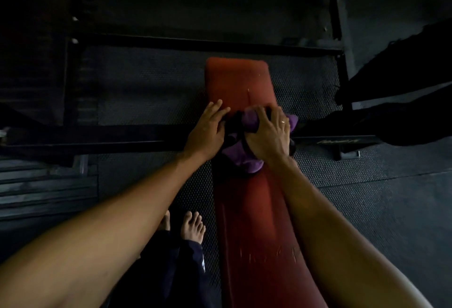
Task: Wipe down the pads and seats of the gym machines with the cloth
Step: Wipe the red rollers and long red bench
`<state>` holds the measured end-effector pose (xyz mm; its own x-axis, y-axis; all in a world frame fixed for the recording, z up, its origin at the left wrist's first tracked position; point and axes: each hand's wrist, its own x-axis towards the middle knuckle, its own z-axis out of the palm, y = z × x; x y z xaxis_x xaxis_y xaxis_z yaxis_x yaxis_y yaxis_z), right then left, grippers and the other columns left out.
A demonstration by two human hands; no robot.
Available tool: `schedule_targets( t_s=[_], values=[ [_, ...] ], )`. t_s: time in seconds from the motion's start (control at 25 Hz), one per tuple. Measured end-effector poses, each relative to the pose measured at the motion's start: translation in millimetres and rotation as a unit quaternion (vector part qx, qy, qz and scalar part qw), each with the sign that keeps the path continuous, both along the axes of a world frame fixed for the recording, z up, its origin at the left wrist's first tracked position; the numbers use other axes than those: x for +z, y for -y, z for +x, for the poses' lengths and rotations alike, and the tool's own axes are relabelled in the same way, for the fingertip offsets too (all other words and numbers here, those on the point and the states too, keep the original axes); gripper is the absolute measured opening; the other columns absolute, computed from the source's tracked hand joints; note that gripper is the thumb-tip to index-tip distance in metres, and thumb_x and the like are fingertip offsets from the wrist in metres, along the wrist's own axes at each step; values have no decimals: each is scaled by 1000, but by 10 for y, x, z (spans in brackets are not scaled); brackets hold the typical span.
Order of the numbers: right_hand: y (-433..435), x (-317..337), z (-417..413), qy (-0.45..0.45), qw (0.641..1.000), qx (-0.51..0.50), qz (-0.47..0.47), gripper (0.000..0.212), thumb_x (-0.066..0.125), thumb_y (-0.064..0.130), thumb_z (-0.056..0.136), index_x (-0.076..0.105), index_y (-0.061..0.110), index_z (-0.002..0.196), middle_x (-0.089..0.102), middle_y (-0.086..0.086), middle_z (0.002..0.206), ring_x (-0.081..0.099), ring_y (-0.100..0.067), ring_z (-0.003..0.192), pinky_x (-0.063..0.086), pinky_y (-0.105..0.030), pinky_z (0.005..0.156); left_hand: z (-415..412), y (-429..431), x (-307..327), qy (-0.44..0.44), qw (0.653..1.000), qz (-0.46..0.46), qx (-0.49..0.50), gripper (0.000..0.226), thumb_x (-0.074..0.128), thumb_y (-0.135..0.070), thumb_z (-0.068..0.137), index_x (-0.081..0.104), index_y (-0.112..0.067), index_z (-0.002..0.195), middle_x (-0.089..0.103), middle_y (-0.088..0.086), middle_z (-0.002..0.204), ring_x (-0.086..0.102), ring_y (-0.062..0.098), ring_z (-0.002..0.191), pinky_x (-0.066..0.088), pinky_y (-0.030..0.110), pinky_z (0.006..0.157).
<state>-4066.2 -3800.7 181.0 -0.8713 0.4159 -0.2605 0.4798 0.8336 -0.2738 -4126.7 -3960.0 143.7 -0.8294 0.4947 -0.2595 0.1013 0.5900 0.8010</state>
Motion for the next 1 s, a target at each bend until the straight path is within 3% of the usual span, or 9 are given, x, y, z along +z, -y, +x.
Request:
schedule_targets(
  t_s=[0.16,0.28,0.36,0.48,0.56,0.68,0.8,0.88,1.0],
  values=[
    [-101,63,237,-85,996,-3,-23,77,61,48,75,46,22,146,46,-15,136,45,-38,133,37,-55,111,-132,-168,-117,-30,999,5,16,44,41,-18,107,42,-16,151,19,2,166,6,18,155,6,24,120],
    [78,188,615,-33,997,20,-69,97,50,84,74,27,36,155,26,-13,160,10,-34,155,7,-54,126,-95,-226,-236,-54,998,9,33,45,43,-17,106,42,-14,151,21,7,165,8,25,155,14,41,125],
    [87,177,571,27,997,59,-39,109,42,95,65,17,42,157,14,-11,166,0,-35,155,-5,-51,124,-74,-264,-247,-49,998,5,44,46,43,-16,105,42,-14,151,21,8,165,8,26,155,16,47,124],
    [-87,-28,163,10,995,98,19,92,40,73,71,30,36,155,29,-13,160,21,-46,148,17,-64,120,-99,-294,-206,-30,998,11,61,45,39,-18,107,41,-18,152,18,1,166,3,18,155,11,41,126],
    [-312,-149,-194,-5,997,74,19,81,41,62,77,37,29,151,35,-15,155,33,-49,140,33,-65,111,-176,-307,-200,-13,997,4,70,45,34,-22,109,37,-22,153,13,-4,167,-1,13,154,7,35,126],
    [-415,-189,-272,-29,999,-14,-37,71,60,43,86,34,27,150,30,-13,156,36,-43,137,45,-62,102,-326,-394,-194,-6,997,-25,70,48,33,-20,108,31,-23,156,8,-3,168,-3,14,155,8,34,126],
    [-293,-118,83,-62,992,-85,-76,73,59,47,84,36,25,150,30,-10,157,35,-40,140,45,-58,104,-385,-500,-185,-30,994,-46,92,54,38,-16,104,30,-21,156,10,2,168,0,20,155,12,41,126],
    [-206,-183,107,-55,997,-52,-30,74,54,52,83,39,23,150,32,-12,157,32,-40,142,37,-58,111,-406,-528,-213,-46,992,-65,97,56,41,-18,102,29,-20,157,10,5,168,0,22,155,12,43,126],
    [-255,-249,-438,-7,999,-32,-17,70,58,32,91,31,23,155,19,-11,165,16,-42,150,18,-59,120,-397,-581,-210,-71,988,-117,76,53,33,-28,107,23,-21,158,6,6,168,-3,24,155,7,44,126]
  ],
)
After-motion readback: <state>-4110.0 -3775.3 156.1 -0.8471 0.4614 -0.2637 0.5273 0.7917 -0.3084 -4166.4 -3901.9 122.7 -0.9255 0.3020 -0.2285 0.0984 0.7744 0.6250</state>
